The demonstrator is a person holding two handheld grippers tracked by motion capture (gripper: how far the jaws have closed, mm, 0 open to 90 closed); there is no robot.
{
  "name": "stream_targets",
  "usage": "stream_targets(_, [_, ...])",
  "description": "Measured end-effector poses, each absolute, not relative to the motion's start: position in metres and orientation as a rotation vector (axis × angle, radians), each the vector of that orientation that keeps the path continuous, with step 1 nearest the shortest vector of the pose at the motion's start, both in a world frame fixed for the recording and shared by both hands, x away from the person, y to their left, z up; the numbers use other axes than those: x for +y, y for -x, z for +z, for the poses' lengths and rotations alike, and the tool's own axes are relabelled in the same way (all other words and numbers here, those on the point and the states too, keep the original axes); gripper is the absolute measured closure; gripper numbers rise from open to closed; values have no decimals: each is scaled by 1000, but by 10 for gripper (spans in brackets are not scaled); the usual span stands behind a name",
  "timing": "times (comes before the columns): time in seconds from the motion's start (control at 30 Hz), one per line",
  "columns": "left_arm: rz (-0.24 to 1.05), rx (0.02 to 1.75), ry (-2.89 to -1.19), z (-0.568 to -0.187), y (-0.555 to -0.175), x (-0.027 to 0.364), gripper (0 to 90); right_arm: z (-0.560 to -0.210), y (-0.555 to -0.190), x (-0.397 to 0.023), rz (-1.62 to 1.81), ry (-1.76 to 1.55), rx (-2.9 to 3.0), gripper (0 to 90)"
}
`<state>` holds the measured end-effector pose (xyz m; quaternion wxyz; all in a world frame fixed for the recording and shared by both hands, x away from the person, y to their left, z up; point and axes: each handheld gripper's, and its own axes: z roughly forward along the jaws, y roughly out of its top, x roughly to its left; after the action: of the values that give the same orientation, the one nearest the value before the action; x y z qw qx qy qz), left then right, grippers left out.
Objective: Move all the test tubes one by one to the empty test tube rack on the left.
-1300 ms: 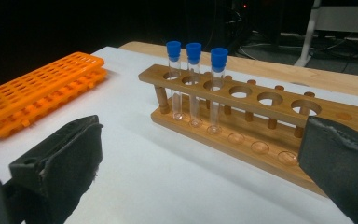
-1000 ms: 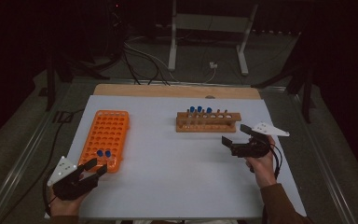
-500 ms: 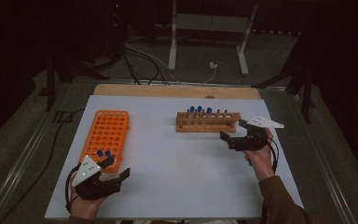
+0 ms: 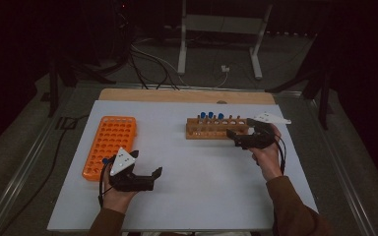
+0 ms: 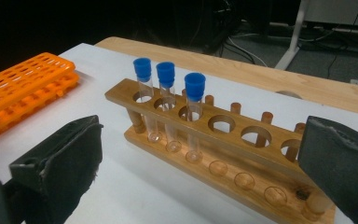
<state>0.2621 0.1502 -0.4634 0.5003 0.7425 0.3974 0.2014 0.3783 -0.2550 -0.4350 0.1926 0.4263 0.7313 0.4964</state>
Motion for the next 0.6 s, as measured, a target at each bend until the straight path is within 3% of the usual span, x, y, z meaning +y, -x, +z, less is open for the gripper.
stream_targets(0.3, [509,982,-1780,-469,-262,154,6,-439,-394,-248,1384,-1237,2064,1])
stream_targets(0.6, [531,971,-1780,-470,-259,152,6,-443,-416,-232,1332,-1225,2091,69])
